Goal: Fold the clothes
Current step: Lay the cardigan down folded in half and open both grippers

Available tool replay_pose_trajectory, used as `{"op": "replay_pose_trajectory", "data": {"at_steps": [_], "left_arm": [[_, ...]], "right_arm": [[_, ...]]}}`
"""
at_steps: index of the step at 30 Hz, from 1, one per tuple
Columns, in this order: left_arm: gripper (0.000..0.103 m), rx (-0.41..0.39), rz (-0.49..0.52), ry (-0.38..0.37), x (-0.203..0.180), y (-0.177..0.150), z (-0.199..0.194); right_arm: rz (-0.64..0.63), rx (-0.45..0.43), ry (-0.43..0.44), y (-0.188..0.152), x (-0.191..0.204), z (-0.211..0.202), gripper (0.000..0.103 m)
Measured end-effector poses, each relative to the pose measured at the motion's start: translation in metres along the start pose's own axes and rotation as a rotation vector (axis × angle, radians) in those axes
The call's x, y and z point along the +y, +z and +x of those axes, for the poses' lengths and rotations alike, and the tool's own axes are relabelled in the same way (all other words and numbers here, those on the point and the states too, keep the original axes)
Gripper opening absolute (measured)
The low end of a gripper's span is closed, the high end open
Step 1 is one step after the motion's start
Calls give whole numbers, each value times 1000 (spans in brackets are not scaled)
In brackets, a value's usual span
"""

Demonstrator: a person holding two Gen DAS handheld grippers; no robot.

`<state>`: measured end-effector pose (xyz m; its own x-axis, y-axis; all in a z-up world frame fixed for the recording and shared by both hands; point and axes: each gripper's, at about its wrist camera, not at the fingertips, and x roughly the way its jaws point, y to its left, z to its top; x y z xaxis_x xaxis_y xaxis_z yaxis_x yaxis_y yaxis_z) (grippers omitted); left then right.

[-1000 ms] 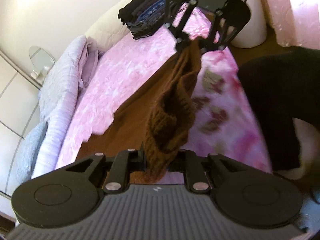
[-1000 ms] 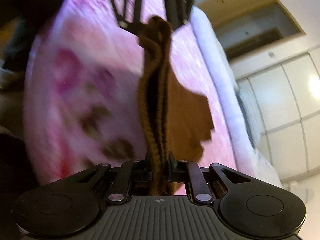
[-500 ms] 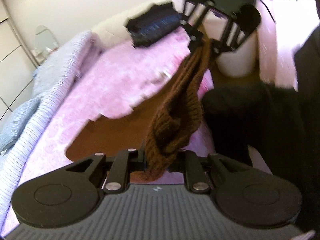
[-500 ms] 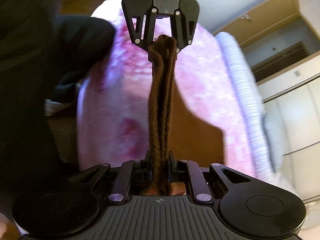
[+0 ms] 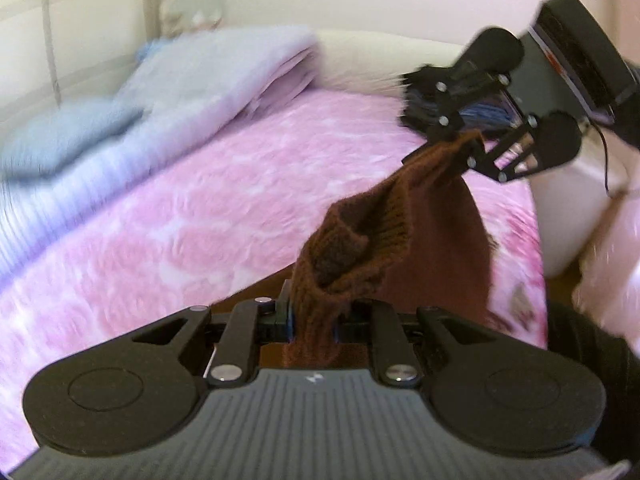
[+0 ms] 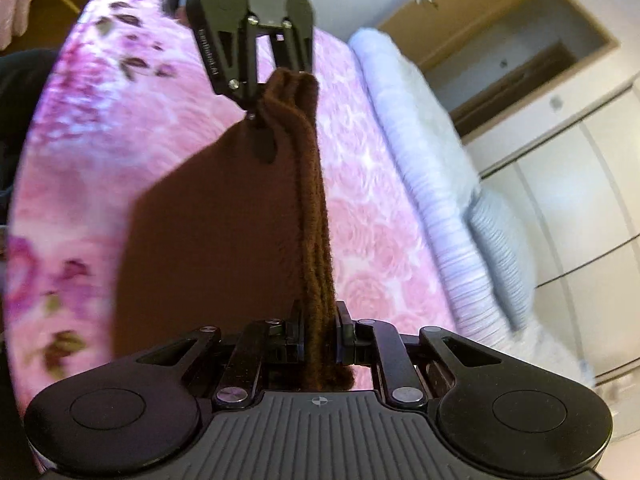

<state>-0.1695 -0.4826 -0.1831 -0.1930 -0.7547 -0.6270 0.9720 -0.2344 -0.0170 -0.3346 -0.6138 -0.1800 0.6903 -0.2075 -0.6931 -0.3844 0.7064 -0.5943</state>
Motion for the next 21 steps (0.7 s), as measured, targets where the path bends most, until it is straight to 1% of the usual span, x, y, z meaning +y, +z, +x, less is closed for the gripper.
{"op": "replay_pose_trajectory", "data": {"at_steps": [2, 3, 5, 6, 8, 9, 10, 11, 12, 14, 15, 16, 17, 18, 19, 21], "left_arm": [[14, 36, -77, -12, 29, -6, 28], [14, 67, -111, -19, 41, -12, 43], [15, 123, -167, -23, 62, -24, 74], [16, 136, -195, -18, 69, -29, 83], [20, 161, -250, -9, 82, -41, 102], [24, 174, -278, -4, 89, -46, 112], [29, 187, -305, 1, 96, -52, 121], [31, 195, -331, 5, 103, -57, 129], [34, 178, -346, 10, 107, -59, 130], [36, 156, -366, 17, 111, -59, 128], [39, 147, -378, 23, 113, -60, 126], [41, 139, -391, 28, 116, -60, 124], [42, 131, -403, 35, 118, -60, 122], [42, 125, -412, 44, 119, -59, 119], [42, 118, -420, 56, 121, -59, 117], [42, 101, -431, 102, 122, -56, 113]], "right_arm": [[30, 21, 38, -9, -19, 34, 12], [47, 31, 60, -14, -27, 51, 12], [95, 51, 107, -29, -39, 84, 12], [119, 62, 128, -37, -45, 99, 12], [178, 90, 162, -52, -50, 137, 13], [206, 109, 169, -60, -51, 152, 13], [229, 120, 171, -66, -51, 163, 14], [251, 126, 171, -73, -51, 173, 14], [275, 117, 168, -77, -52, 177, 15], [329, 86, 168, -83, -59, 179, 17], [356, 72, 170, -86, -62, 179, 18], [382, 60, 169, -89, -66, 179, 23], [409, 58, 159, -90, -68, 179, 31], [444, 60, 142, -89, -70, 180, 35], [487, 60, 122, -89, -73, 179, 44], [632, 46, 72, -95, -84, 165, 49]]}}
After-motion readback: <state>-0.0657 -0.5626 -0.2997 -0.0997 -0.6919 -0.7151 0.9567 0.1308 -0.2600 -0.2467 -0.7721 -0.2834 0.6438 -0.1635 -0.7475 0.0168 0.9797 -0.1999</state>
